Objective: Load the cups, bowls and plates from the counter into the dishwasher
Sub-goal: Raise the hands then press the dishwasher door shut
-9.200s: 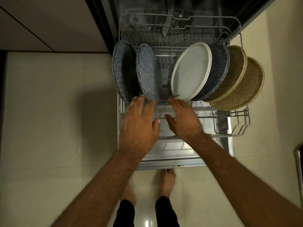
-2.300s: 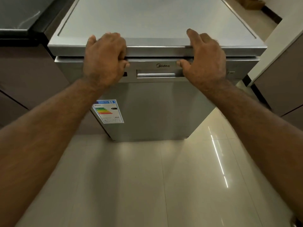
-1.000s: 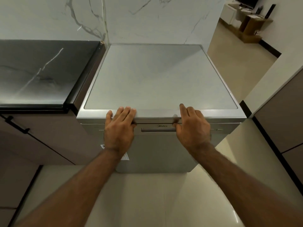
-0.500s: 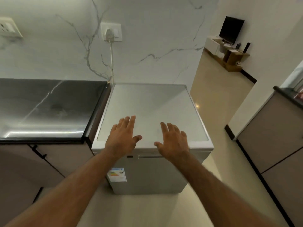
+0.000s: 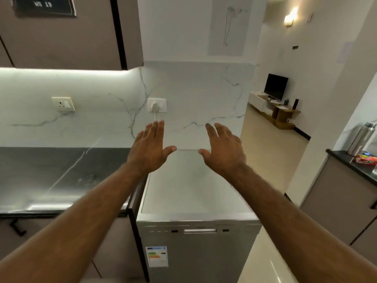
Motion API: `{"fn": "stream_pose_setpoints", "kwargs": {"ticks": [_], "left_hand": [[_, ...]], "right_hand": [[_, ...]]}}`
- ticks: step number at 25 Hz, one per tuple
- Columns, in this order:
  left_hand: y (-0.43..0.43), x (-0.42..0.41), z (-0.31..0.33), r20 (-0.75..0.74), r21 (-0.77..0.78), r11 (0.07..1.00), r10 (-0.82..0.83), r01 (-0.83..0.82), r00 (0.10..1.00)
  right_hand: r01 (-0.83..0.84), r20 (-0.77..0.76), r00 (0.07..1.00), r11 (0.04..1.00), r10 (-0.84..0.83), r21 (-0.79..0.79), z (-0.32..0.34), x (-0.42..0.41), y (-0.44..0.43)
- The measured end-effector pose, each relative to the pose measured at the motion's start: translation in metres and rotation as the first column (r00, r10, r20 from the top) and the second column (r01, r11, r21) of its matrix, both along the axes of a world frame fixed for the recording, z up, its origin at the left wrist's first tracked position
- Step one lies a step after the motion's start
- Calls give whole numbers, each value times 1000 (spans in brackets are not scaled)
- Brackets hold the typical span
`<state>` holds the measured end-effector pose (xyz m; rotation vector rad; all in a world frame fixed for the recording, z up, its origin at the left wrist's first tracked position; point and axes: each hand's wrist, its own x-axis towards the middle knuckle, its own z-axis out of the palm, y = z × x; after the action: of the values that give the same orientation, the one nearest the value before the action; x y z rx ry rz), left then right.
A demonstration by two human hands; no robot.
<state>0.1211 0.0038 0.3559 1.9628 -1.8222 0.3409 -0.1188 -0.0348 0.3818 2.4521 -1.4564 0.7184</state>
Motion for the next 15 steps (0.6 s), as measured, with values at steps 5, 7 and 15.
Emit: {"fn": "stream_pose_setpoints", "kwargs": {"ticks": [5,7,15], "left_hand": [[6,7,49,22,-94,996,-9,11,1000],[5,12,65,60,-131,991,2,6,998],[-15,53,103,158,-261,964,96,-52,983]], "right_hand": [[-1,3,1000,998,1,-68,32,17,7],[-11,14,1000,996,12,-88,43,27,7],[-15,32,999,981,21,-192,78,62,-21]]}}
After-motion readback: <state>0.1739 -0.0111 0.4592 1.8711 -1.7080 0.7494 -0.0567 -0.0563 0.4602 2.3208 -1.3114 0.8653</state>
